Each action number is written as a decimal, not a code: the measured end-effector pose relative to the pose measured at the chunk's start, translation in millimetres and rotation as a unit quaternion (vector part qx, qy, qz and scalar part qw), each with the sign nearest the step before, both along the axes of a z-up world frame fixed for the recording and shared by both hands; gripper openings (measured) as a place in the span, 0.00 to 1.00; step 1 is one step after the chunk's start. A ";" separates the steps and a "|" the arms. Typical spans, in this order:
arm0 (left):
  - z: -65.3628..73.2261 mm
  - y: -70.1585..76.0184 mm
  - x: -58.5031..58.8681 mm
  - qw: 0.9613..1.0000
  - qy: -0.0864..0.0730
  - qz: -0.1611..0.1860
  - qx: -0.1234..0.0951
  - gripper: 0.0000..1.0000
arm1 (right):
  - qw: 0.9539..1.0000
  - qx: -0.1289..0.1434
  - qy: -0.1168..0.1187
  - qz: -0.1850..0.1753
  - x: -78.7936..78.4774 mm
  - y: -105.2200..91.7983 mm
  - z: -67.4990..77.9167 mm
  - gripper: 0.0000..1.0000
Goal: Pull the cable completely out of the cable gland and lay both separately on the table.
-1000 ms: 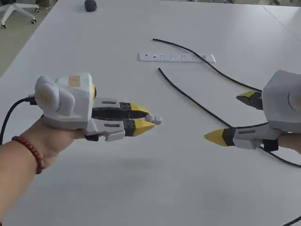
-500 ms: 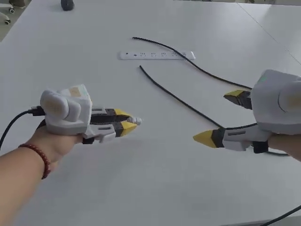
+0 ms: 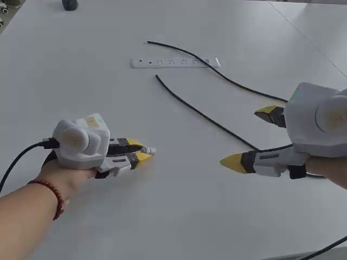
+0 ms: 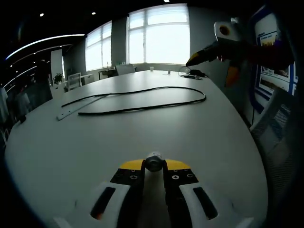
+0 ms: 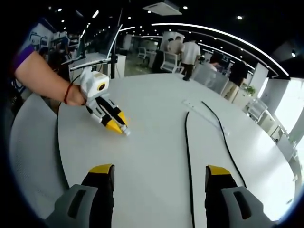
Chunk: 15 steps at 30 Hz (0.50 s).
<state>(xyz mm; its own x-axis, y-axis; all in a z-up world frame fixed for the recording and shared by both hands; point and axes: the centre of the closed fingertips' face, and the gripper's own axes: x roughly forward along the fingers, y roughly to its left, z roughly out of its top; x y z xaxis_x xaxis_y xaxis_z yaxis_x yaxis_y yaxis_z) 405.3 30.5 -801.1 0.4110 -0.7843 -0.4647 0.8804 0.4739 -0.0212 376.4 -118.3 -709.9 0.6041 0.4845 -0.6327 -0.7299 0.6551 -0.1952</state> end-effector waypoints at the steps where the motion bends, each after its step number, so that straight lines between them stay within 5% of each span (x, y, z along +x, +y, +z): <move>1: -1.4 0.2 -0.8 1.000 0.001 -0.002 0.004 0.16 | 1.000 0.001 0.000 0.000 0.0 0.2 0.2 0.78; 15: -17.1 10.1 -3.3 0.999 0.015 0.005 0.034 0.21 | 1.000 -0.002 -0.005 0.002 0.0 0.1 3.0 0.77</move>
<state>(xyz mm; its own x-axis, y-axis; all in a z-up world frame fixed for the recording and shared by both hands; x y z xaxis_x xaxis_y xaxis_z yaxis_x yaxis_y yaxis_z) 402.0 40.6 -818.2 0.4031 -0.7465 -0.5293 0.8754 0.4831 -0.0147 376.5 -118.2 -706.9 0.6074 0.4846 -0.6295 -0.7312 0.6507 -0.2048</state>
